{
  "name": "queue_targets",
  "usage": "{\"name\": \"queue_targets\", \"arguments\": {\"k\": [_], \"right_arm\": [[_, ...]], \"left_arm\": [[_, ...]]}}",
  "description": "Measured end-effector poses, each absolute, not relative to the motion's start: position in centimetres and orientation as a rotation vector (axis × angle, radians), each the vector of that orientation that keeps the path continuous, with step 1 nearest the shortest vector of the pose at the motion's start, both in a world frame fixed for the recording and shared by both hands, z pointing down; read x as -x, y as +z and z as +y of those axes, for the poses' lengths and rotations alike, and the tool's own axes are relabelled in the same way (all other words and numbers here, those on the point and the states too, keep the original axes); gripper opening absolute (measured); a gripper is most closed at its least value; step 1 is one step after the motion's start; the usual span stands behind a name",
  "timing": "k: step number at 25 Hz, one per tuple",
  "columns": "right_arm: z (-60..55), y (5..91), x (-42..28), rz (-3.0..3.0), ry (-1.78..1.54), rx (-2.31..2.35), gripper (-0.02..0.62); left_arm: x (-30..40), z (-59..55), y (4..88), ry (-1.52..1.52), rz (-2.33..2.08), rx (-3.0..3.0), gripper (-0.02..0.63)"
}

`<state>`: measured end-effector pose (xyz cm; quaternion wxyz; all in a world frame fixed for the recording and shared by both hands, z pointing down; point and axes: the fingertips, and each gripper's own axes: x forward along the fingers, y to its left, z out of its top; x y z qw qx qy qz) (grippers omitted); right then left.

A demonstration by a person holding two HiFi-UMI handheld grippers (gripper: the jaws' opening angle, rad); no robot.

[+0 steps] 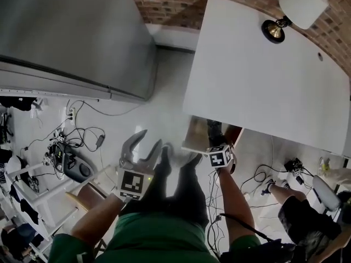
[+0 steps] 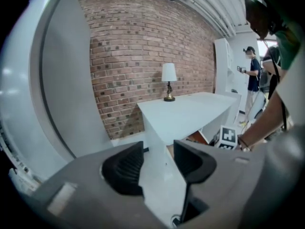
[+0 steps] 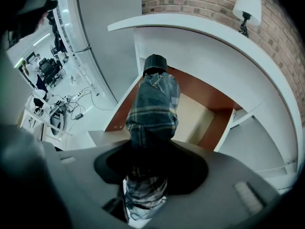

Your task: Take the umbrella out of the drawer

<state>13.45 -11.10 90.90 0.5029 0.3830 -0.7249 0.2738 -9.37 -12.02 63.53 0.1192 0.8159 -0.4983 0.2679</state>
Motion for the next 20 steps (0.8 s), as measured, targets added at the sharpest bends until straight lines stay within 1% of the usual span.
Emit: {"name": "queue_targets", "arguments": {"k": [10, 20], "right_arm": [[-6.5, 86.1, -14.8, -1.746, 0.773, -0.973, 0.190], [-5.3, 74.4, -16.8, -1.834, 0.921, -1.282, 0.190]], "left_arm": [[7.8, -11.5, 61.0, 0.759, -1.393, -2.456, 0.196], [6.7, -12.5, 54.7, 0.627, -1.350, -2.586, 0.196]]}}
